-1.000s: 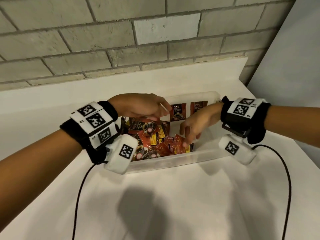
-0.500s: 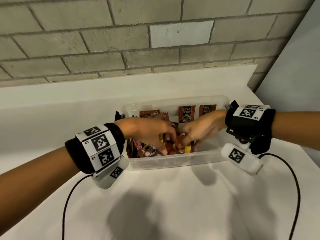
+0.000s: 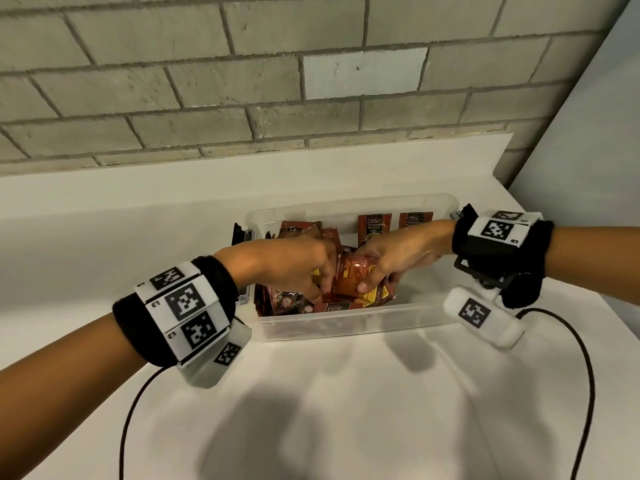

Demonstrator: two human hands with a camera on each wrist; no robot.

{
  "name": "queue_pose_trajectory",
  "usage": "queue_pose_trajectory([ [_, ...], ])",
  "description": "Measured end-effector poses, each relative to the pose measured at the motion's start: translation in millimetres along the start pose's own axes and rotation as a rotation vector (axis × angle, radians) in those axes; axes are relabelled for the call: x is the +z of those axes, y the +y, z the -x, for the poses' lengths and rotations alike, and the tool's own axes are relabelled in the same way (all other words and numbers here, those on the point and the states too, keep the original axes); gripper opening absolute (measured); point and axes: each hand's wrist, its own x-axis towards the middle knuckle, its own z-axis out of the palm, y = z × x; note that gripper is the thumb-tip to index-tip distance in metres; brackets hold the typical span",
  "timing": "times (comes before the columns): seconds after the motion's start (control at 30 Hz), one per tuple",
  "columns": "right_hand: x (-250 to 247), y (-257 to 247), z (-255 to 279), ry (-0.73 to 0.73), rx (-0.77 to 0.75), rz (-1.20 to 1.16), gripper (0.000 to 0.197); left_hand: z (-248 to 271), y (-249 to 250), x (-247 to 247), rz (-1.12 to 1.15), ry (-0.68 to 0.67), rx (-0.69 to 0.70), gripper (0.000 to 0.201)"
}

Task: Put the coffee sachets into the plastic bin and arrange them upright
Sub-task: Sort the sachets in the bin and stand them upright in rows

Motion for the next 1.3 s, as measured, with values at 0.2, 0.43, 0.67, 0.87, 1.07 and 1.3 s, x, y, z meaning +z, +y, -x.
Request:
queue_pose_trajectory([
  [0.2, -23.8, 1.6, 28.4, 0.031, 0.066, 0.101, 0.026, 8.9, 1.3, -2.3, 0.074, -0.003, 0.009, 0.027],
  [0.43, -48.4, 3.0, 71.3, 0.087, 0.025, 0.072, 0.038, 25.7, 10.5, -11.1, 0.403, 0.494, -0.068, 0.019],
  [0.67, -34.8, -18.5, 96.7, 0.262, -0.22, -0.234, 0.039, 18.9, 51.5, -6.5, 1.083, 0.553, -0.286, 0.076],
  [0.87, 11.3, -49.6, 83.1, 0.618, -0.3, 0.135, 0.044, 5.9, 84.5, -6.1, 1.558, 0.506, -0.115, 0.089],
  [1.07, 43.7, -60.8, 78.6, 0.693, -0.403, 0.305, 0.046, 1.4, 89.4, -9.7, 1.865, 0.492, -0.042, 0.056],
  [1.3, 31.3, -45.2, 128.2, 0.375, -0.459, -0.13, 0.062, 16.9, 75.3, 3.8, 2.129, 0.47, 0.181, 0.03],
])
